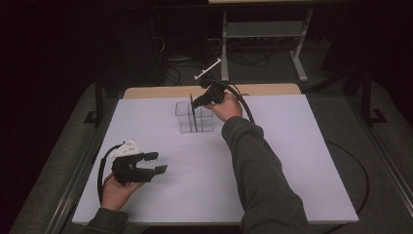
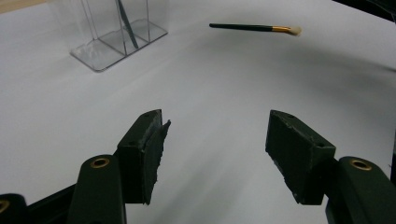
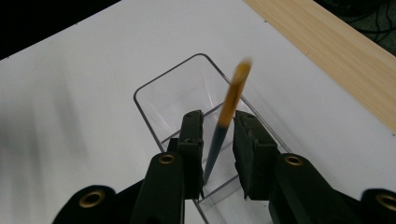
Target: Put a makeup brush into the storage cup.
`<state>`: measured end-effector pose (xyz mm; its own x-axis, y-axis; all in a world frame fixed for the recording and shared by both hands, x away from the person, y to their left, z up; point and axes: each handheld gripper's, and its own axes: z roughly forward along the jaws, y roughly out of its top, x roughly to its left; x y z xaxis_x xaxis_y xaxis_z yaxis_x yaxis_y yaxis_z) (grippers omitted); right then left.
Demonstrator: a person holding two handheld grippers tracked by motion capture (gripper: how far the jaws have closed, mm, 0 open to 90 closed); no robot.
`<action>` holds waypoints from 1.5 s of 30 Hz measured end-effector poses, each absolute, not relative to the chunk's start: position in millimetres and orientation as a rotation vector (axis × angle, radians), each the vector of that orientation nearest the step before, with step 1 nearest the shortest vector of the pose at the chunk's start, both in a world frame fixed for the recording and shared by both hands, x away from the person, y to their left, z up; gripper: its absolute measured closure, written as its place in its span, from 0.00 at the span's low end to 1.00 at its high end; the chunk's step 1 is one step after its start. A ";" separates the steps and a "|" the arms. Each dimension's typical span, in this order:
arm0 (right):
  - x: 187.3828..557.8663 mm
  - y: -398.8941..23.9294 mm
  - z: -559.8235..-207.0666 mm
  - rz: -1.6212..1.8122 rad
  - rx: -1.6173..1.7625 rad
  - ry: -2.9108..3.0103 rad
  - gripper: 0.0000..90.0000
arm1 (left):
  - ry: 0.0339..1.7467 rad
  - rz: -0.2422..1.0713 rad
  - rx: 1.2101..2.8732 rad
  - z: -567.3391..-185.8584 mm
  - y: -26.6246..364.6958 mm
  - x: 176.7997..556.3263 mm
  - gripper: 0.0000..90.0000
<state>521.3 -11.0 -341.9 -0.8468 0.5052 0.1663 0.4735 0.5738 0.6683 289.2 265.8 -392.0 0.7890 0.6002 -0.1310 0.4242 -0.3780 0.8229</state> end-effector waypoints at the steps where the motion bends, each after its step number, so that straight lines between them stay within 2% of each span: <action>1: 521.0 -11.8 -342.0 1.152 0.851 2.749 0.78 | 0.763 0.233 2.025 -392.1 265.5 289.2 0.40; 20: 503.5 -42.4 -339.1 1.251 0.903 2.711 0.73 | 0.756 0.239 2.049 -394.3 261.5 289.5 0.40; 45: 469.1 -86.6 -336.0 1.309 0.937 2.657 0.61 | 0.762 0.231 2.058 -397.4 260.0 292.3 0.37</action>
<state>469.1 -86.6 -336.0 -0.8177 0.5302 0.2244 0.5009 0.4631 0.7312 292.3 260.0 -397.4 0.7926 0.5973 -0.1222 0.4287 -0.4035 0.8083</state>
